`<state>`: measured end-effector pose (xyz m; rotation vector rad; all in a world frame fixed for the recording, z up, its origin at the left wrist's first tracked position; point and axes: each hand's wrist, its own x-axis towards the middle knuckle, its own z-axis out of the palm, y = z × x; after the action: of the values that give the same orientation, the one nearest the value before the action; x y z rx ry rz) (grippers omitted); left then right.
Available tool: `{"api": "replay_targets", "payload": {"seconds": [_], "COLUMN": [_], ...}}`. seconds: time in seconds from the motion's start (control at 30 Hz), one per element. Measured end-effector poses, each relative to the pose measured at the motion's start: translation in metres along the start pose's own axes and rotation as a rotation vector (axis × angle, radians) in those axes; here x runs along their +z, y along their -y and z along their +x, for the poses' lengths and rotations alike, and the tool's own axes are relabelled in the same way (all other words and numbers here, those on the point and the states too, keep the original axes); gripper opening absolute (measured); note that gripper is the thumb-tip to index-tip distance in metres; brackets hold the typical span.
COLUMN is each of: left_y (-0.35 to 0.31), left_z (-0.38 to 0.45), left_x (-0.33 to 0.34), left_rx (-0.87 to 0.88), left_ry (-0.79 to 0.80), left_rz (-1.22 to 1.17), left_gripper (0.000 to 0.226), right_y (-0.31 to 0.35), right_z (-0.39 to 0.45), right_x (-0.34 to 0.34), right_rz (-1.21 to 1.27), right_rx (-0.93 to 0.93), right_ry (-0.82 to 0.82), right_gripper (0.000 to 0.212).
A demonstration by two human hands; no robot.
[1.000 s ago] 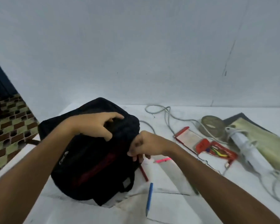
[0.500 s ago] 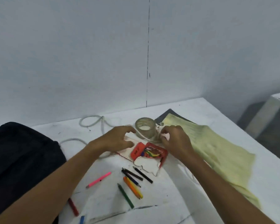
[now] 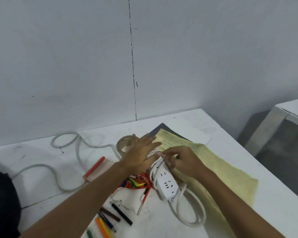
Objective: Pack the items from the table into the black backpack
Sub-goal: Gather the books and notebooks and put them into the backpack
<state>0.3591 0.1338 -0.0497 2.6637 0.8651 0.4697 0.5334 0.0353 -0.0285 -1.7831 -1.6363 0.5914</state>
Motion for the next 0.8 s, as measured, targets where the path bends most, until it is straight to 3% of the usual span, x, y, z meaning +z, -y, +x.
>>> {"api": "replay_targets", "payload": {"seconds": [0.1,0.2,0.27,0.37,0.43,0.53,0.6,0.73,0.8], "left_y": [-0.007,-0.002,0.006,0.023,0.028,0.026,0.026,0.037,0.042], "left_z": [0.019,0.045,0.071,0.104,0.116,0.129,0.137,0.149,0.149], "left_x": [0.000,-0.005,-0.012,-0.011,-0.003,0.012,0.017,0.018,0.016], "left_rx": [-0.020,-0.172,-0.286,-0.399,-0.423,-0.410,-0.433,-0.549,-0.609], "left_ry": [0.106,-0.067,-0.084,0.132,0.279,0.311,0.268,0.326,0.369], "left_rz": [-0.037,-0.233,-0.159,0.029,0.146,0.255,0.246,0.068,-0.062], "left_gripper": [0.049,0.027,0.022,0.032,0.034,0.027,0.025,0.034,0.025], "right_y": [-0.020,-0.043,-0.052,-0.056,-0.056,-0.063,-0.071,-0.089,-0.098], "right_z": [0.032,0.056,0.065,0.071,0.069,0.060,0.052,0.036,0.031], "right_x": [-0.013,-0.024,-0.027,-0.029,-0.032,-0.039,-0.049,-0.074,-0.082], "right_rz": [-0.122,-0.430,-0.529,-0.678,-0.749,-0.751,-0.703,-0.680,-0.692], "right_rx": [0.110,0.334,0.427,0.405,0.407,0.398,0.413,0.467,0.506], "right_ry": [-0.250,-0.122,-0.018,-0.046,-0.047,-0.040,-0.046,-0.083,-0.039], "right_gripper": [0.026,0.035,0.033,0.009,0.014,0.011,0.022,0.031,0.028]}}
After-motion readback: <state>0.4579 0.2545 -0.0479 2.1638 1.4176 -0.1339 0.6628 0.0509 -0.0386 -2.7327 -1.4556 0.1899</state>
